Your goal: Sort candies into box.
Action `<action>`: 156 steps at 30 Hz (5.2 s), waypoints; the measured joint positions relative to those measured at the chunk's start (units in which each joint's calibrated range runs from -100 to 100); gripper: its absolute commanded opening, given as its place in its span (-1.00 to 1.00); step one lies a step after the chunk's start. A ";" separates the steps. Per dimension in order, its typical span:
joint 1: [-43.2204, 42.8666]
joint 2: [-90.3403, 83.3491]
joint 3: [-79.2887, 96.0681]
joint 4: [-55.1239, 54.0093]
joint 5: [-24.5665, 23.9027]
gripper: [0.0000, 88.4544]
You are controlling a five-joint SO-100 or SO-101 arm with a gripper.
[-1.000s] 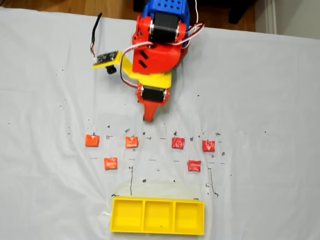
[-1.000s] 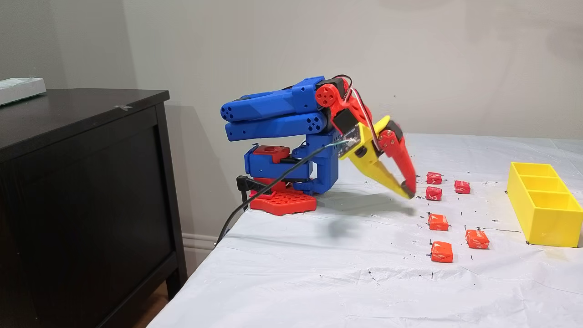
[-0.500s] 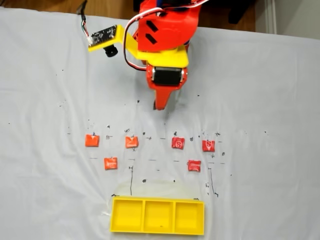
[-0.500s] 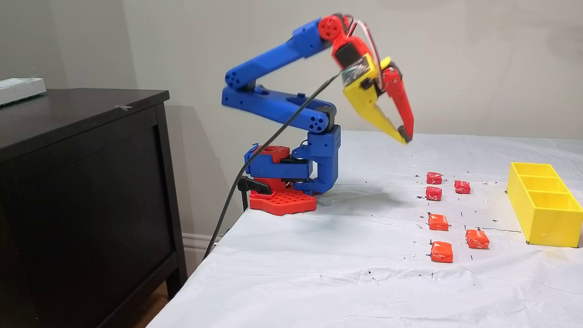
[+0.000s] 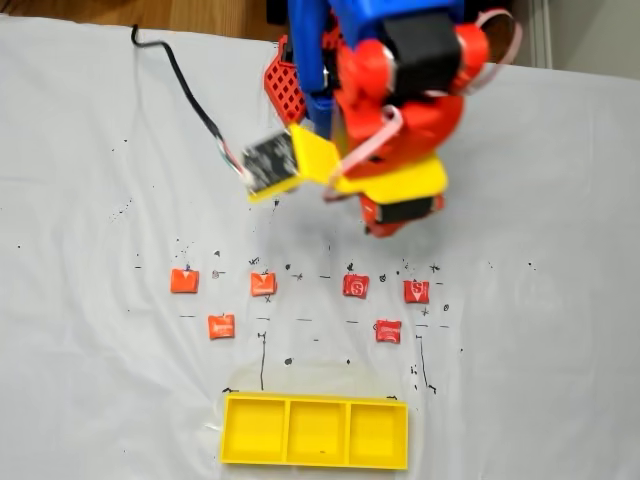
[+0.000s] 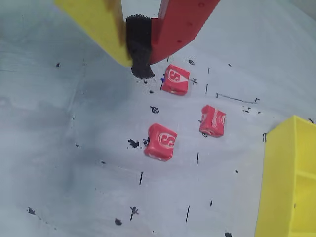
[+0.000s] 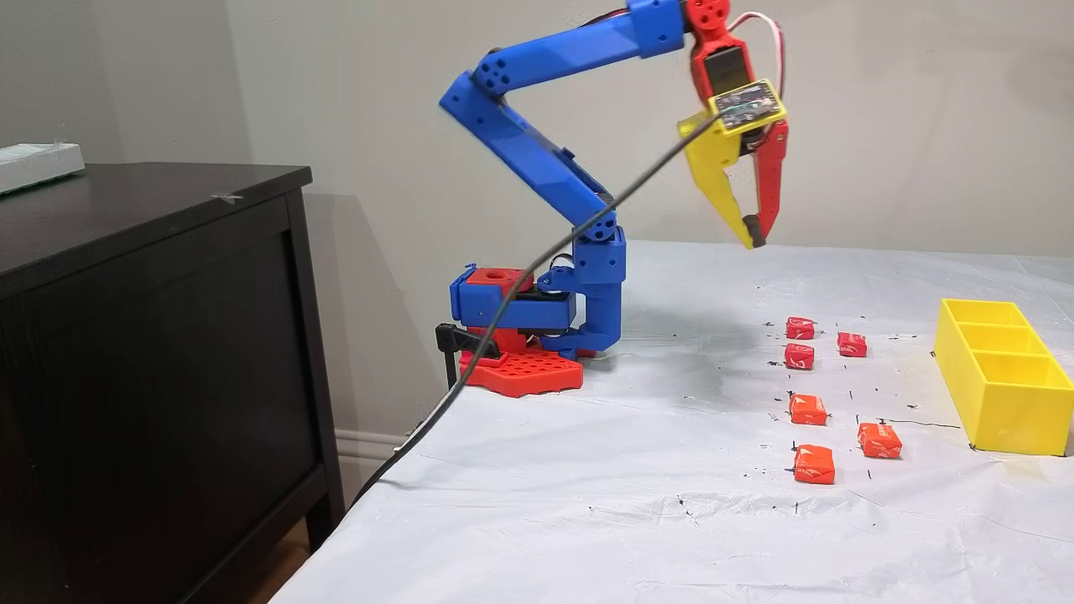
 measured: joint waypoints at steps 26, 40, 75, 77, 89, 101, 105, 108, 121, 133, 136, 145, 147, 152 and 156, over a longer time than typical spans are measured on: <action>-8.82 17.51 -0.94 -9.52 0.49 -0.62; -8.82 24.53 -1.28 -13.17 0.15 -0.40; -10.07 40.36 -3.93 -20.56 -0.49 -0.30; -10.07 41.20 -4.70 -20.56 -0.49 -0.31; -10.07 45.09 -5.99 -22.14 -1.22 -0.66; -10.69 44.33 -5.99 -22.54 -1.22 -1.00; -9.44 41.20 -5.90 -20.00 -0.73 -1.00; -6.94 36.63 -6.07 -19.76 0.00 -1.00; 2.65 27.24 -14.97 -26.98 1.56 -1.00; 3.43 35.28 -21.90 -32.78 0.78 -1.00; 3.43 40.61 -27.37 -32.62 0.05 -1.00; 4.99 57.11 -49.44 -18.49 -0.93 -1.00; 4.99 61.25 -55.95 -13.97 -1.12 -1.00; 4.99 65.31 -66.04 -5.71 -1.12 -1.00; 4.99 66.33 -68.52 -3.65 -1.12 -1.00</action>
